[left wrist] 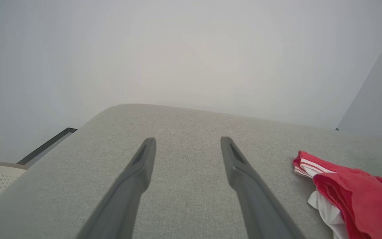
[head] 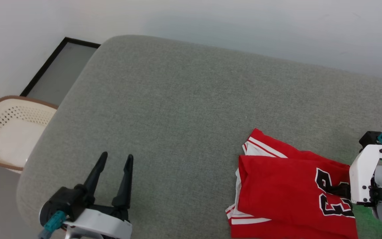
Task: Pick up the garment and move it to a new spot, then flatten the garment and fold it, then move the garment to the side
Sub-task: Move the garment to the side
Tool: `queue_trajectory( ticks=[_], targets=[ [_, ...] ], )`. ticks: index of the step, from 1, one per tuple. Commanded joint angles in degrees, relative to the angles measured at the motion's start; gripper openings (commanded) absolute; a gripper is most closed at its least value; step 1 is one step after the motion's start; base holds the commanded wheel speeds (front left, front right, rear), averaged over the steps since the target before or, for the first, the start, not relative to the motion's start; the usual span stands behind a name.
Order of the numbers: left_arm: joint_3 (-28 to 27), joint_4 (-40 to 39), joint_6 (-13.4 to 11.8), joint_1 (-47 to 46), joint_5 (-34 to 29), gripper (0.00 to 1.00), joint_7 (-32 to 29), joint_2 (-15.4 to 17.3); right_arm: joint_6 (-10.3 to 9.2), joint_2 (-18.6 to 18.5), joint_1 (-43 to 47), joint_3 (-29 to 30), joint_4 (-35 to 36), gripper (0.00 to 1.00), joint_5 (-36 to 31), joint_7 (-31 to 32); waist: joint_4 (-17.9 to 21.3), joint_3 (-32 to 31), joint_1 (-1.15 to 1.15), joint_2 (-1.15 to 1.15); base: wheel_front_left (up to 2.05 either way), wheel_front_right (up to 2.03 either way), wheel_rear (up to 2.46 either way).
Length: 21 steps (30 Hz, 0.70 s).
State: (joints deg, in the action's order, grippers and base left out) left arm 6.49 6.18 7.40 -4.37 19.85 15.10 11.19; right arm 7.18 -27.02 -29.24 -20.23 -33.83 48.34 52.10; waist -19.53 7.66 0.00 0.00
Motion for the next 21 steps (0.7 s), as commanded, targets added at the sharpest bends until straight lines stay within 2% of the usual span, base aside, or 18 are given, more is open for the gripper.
queue_trajectory(
  ticks=[1,2,6,12,21],
  targets=[
    [0.1,0.2,0.1,-0.5,0.4,1.0,0.0,0.0,0.54,5.1,2.9,-2.2,-1.7,0.53,0.0,1.3,-0.4,0.3,0.0,0.0,0.0,0.0,0.0],
    [0.3,0.4,0.1,-0.7,0.5,1.0,0.0,0.0,0.54,5.4,2.9,-2.2,-1.7,0.0,-0.3,1.4,-0.5,0.3,0.0,0.0,0.0,0.0,0.0],
    [0.8,1.0,0.1,-1.2,0.8,1.0,0.0,0.0,0.52,5.7,3.2,-0.7,-2.6,0.0,-1.8,0.4,-0.9,0.2,0.0,0.0,0.0,0.0,0.0],
    [0.2,1.3,0.1,-0.9,1.3,1.0,0.0,0.5,0.2,3.5,0.8,1.9,-2.7,0.0,-6.3,-4.9,-0.2,-0.4,0.0,0.0,0.0,0.0,0.0],
    [1.5,1.3,0.1,0.2,0.9,1.0,0.0,1.4,0.15,-0.4,-0.5,3.8,-3.6,0.0,-8.5,-7.8,2.9,-2.8,0.0,0.0,0.0,0.0,0.0]
  ],
)
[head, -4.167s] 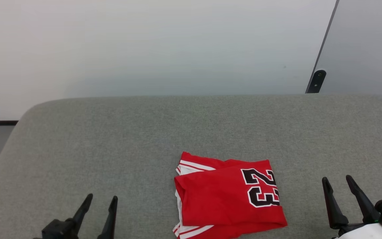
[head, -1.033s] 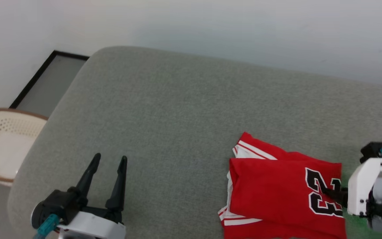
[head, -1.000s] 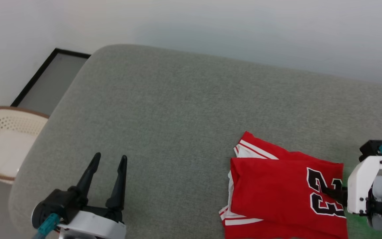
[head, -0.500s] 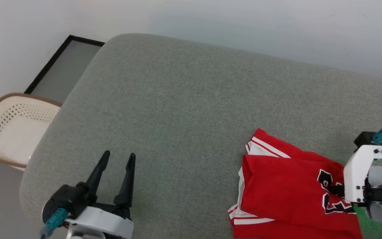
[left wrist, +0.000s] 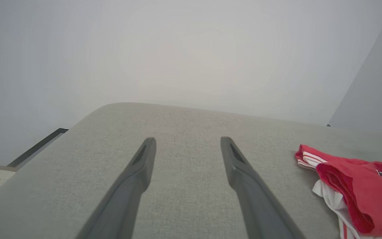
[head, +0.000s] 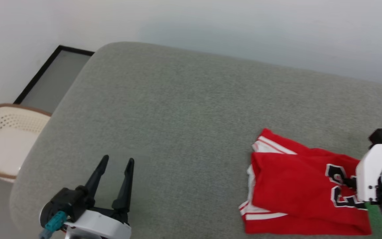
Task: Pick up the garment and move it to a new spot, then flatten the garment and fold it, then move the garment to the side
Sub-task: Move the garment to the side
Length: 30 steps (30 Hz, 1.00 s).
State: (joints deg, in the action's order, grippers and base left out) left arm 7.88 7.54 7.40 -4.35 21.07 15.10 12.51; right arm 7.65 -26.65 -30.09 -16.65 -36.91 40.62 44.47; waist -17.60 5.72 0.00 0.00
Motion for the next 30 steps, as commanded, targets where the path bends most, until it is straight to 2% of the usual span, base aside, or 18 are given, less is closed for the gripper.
queue_trajectory(
  ticks=[1,14,30],
  targets=[
    [0.4,0.0,0.1,0.3,-0.3,1.0,0.0,0.2,-0.27,-1.1,-0.1,0.2,-0.4,0.0,-0.9,-0.8,1.4,-1.0,0.0,0.0,0.0,0.0,0.0],
    [5.0,0.9,0.1,-1.7,0.5,1.0,0.0,1.4,-0.22,-6.2,-2.7,0.3,-2.5,0.0,-0.6,-4.8,8.9,-0.8,0.0,0.0,0.0,0.0,0.0],
    [8.0,0.2,0.1,-8.1,0.4,1.0,0.0,3.4,-0.22,-12.2,-9.4,-0.8,-2.5,0.0,-1.7,-6.0,16.8,6.3,0.0,0.0,0.0,0.0,0.0]
  ],
)
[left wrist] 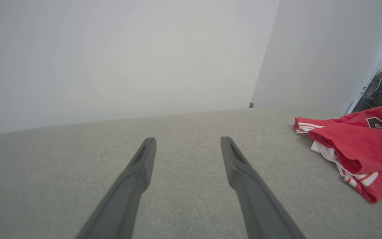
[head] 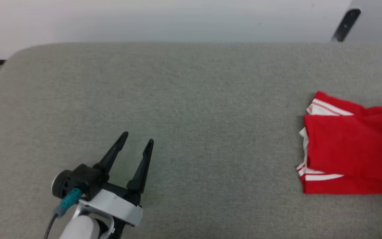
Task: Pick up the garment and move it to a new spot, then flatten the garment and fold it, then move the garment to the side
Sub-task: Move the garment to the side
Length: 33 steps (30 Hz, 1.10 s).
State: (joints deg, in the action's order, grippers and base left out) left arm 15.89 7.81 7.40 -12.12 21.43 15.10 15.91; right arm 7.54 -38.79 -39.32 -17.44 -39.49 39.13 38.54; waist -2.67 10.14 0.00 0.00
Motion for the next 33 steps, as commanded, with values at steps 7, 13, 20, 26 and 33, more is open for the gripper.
queue_trajectory(
  ticks=[7,13,20,26,33],
  targets=[
    [0.5,-0.5,0.1,-2.3,-0.2,1.0,0.0,1.0,-0.11,-2.6,-3.0,-0.1,0.5,0.0,-0.1,-0.9,4.3,5.0,0.0,0.0,0.0,0.0,0.0],
    [1.2,-0.8,0.1,-3.8,-0.6,1.0,0.0,1.8,-0.11,-4.4,-4.9,-0.8,1.2,0.0,0.0,-1.1,6.1,7.3,0.0,0.0,0.0,0.0,0.0],
    [2.4,-1.0,0.1,-5.6,-1.0,1.0,0.0,2.7,-0.11,-5.9,-6.9,-1.4,2.5,0.0,-0.3,-0.7,7.9,8.9,0.0,0.0,0.0,0.0,0.0],
    [3.8,-0.6,0.1,-7.8,-1.0,1.0,0.0,3.2,-0.11,-7.1,-8.6,-2.0,3.8,0.0,-0.4,0.0,9.5,10.0,0.0,0.0,0.0,0.0,0.0],
    [5.5,-0.3,0.1,-10.6,-0.7,1.0,0.0,3.8,-0.11,-7.8,-10.5,-2.7,5.0,0.0,-0.6,0.8,11.3,11.6,0.0,0.0,0.0,0.0,0.0]
  ],
)
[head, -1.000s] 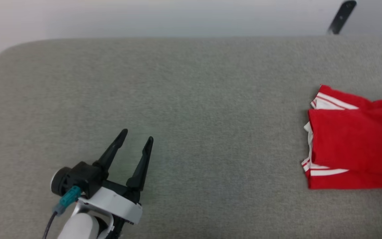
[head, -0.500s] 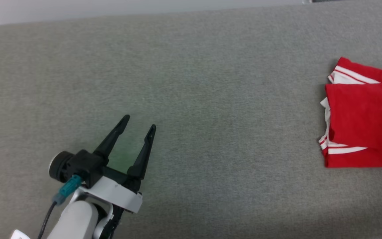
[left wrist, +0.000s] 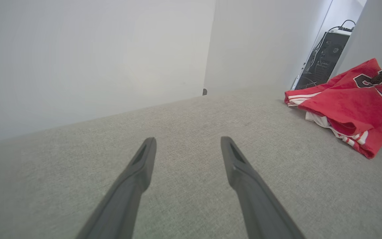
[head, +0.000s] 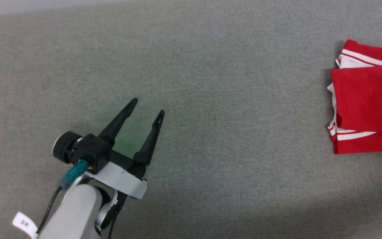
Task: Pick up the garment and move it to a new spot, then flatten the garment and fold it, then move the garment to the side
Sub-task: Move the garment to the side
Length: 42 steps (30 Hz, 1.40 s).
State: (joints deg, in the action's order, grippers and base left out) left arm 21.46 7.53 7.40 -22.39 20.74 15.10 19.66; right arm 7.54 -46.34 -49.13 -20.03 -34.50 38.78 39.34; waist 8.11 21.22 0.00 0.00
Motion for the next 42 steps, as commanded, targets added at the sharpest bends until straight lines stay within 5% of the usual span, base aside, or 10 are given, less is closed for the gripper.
queue_trajectory(
  ticks=[1,15,35,36,37,38,39,42],
  targets=[
    [0.1,0.0,0.1,-0.8,0.1,1.0,0.0,0.0,-0.11,-0.3,-0.9,-0.1,0.3,0.0,-0.2,0.2,0.7,0.8,0.0,0.0,0.0,0.0,0.0],
    [2.4,-0.2,0.1,-4.8,0.6,1.0,0.0,2.0,-0.11,1.4,-2.1,-1.6,-0.2,0.0,-1.1,-0.7,1.3,5.6,0.0,0.0,0.0,0.0,0.0],
    [3.8,0.4,0.1,-5.7,1.4,1.0,0.0,2.4,-0.09,7.0,-5.1,-4.1,-11.4,0.0,-2.9,-0.8,-0.7,6.4,0.0,0.0,0.0,0.0,0.0],
    [3.7,0.5,0.1,-5.5,1.4,1.0,0.0,2.3,-0.09,7.3,-5.3,-4.0,-12.1,0.07,-2.9,-0.6,-0.8,6.0,0.0,0.0,0.0,0.0,0.0],
    [3.7,0.5,0.1,-5.3,1.5,1.0,0.0,2.3,-0.09,7.5,-5.7,-3.7,-12.8,0.32,-2.9,-0.5,-0.8,5.6,0.0,0.0,0.0,0.0,0.0],
    [3.6,0.6,0.1,-5.0,1.5,1.0,0.0,2.2,-0.09,7.6,-6.1,-3.5,-13.6,0.71,-3.1,-0.4,-0.9,5.1,0.0,0.0,0.0,0.0,0.0],
    [3.5,0.7,0.1,-4.7,1.5,1.0,0.0,2.1,-0.09,7.8,-6.4,-3.5,-14.1,1.0,-3.3,-0.2,-1.0,4.7,0.0,0.0,0.0,0.0,0.0],
    [3.2,0.8,0.1,-3.9,1.7,1.0,0.0,1.7,-0.1,7.8,-7.3,-3.5,-15.3,1.0,-4.0,0.4,-1.1,3.2,0.0,0.0,0.0,0.0,0.0]
  ],
)
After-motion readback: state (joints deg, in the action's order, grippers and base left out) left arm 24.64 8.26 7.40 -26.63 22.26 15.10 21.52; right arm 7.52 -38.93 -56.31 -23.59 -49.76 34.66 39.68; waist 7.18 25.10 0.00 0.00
